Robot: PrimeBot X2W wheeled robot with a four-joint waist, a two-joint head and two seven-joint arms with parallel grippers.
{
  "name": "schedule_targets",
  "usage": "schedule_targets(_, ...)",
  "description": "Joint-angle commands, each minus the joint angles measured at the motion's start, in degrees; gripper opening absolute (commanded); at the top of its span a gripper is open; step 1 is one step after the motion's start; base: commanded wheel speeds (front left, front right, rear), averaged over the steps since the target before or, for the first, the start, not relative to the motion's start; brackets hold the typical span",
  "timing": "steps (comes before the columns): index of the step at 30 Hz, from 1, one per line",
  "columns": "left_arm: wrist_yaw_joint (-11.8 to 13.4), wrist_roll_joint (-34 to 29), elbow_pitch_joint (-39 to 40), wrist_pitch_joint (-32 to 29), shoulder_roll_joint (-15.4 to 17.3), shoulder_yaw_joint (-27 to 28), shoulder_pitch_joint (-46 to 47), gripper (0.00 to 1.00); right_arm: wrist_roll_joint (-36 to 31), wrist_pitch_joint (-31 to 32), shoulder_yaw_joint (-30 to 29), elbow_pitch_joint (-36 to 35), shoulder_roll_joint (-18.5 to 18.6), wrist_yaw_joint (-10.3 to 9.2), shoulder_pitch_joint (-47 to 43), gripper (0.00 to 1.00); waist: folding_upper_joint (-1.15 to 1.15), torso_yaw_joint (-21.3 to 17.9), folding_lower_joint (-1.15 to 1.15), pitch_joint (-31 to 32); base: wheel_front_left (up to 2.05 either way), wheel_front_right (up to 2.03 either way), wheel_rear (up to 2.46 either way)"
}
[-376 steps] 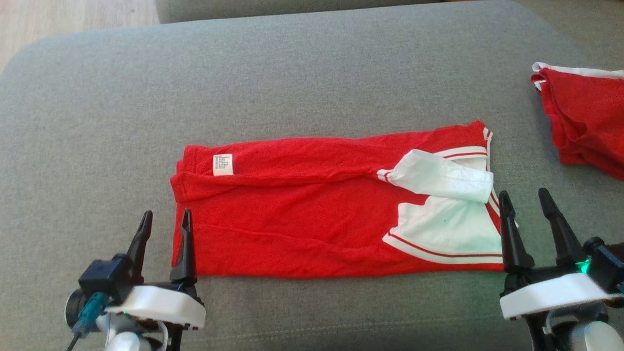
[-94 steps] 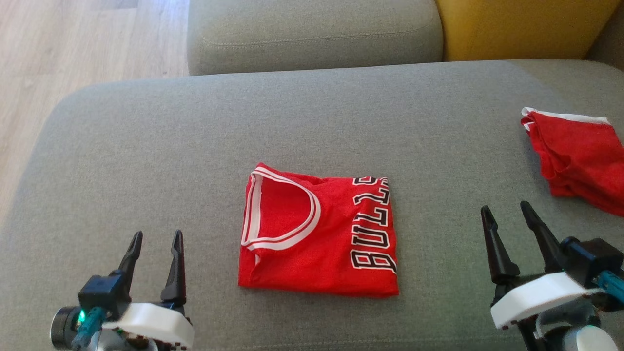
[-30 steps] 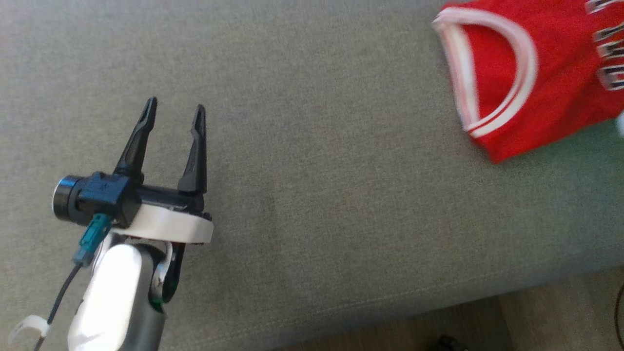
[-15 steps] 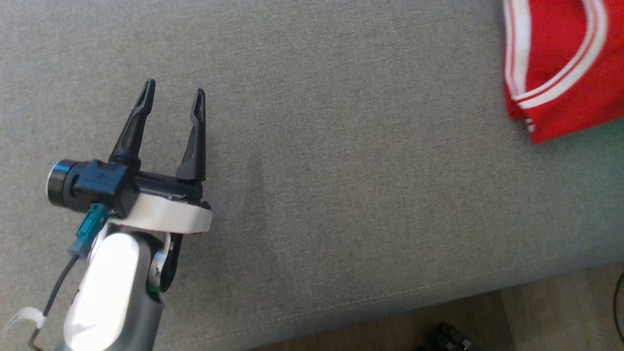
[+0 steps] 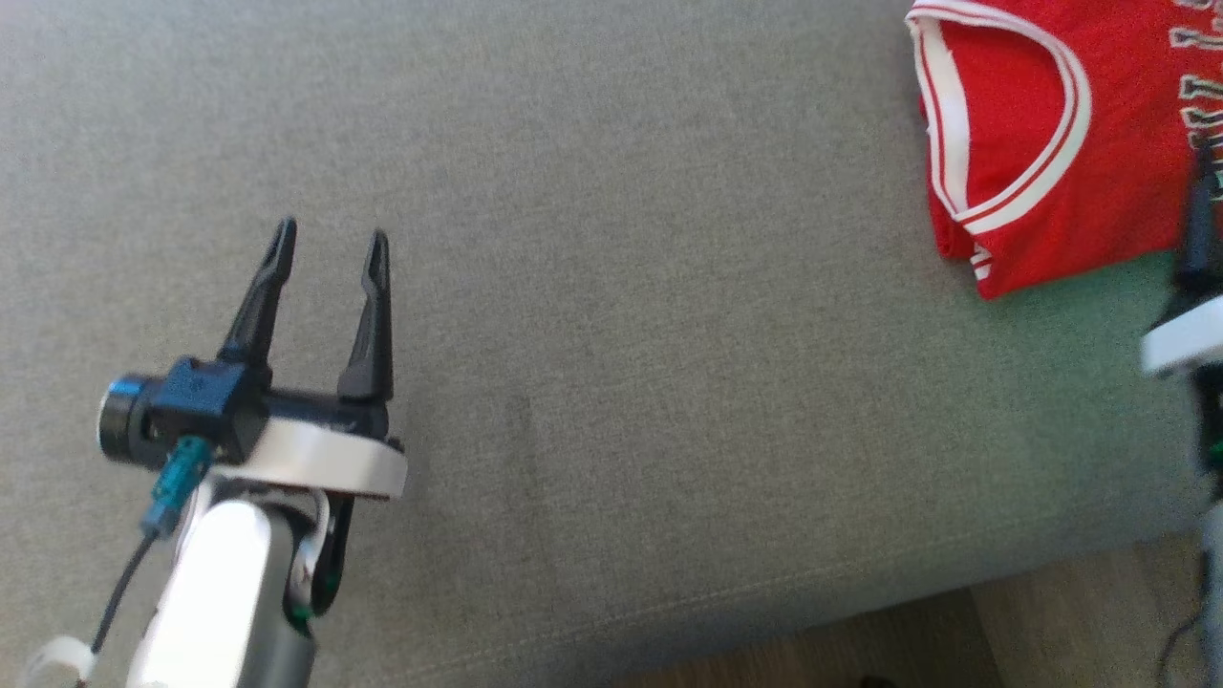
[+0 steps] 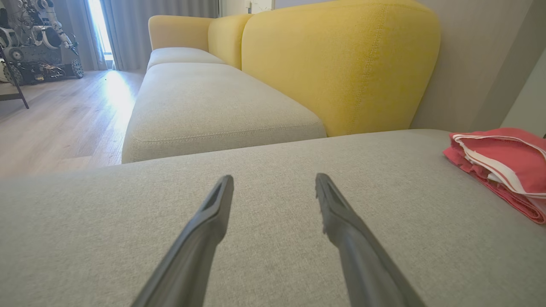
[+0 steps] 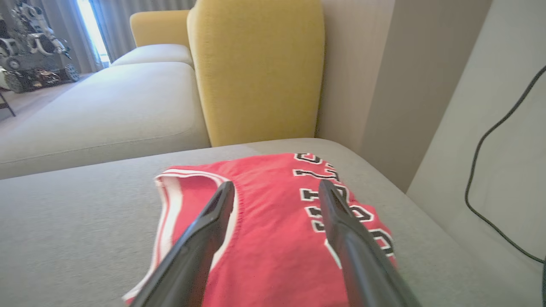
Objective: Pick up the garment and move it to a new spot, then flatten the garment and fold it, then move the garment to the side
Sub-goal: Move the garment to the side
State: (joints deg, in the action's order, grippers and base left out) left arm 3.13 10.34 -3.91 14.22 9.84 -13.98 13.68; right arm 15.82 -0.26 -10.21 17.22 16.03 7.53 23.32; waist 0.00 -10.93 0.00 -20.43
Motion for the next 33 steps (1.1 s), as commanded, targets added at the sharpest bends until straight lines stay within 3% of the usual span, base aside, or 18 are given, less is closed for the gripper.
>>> schedule_targets(1,0.7,0.4,1.8,0.5,0.9,2.3,-0.4,1.0,-0.7,-0.4,1.8,-4.8,-0.8,-0.04,-2.0,1.0,0.0,0.5,0.0,2.0,0.0,0.0,0.0)
schedule_targets(12,2.1,2.4,0.5,0.6,-0.2,3.0,-5.2,1.0,-4.4,1.2,9.5,-18.9,-10.6,-0.04,-12.6,1.0,0.0,6.0,0.0,8.6,0.0,0.0,0.0)
schedule_targets(23,2.1,3.4,-1.8,0.7,0.1,3.1,-8.1,1.0,-7.9,2.6,12.4,-20.8,-12.9,-0.04,-17.1,1.0,0.0,11.4,0.0,13.3,0.0,0.0,0.0)
schedule_targets(33,1.7,4.0,-2.8,0.3,1.0,2.4,-11.8,1.0,-8.2,3.8,11.8,-21.2,-13.1,-0.04,-22.5,1.0,0.0,11.3,0.0,17.8,0.0,0.0,0.0)
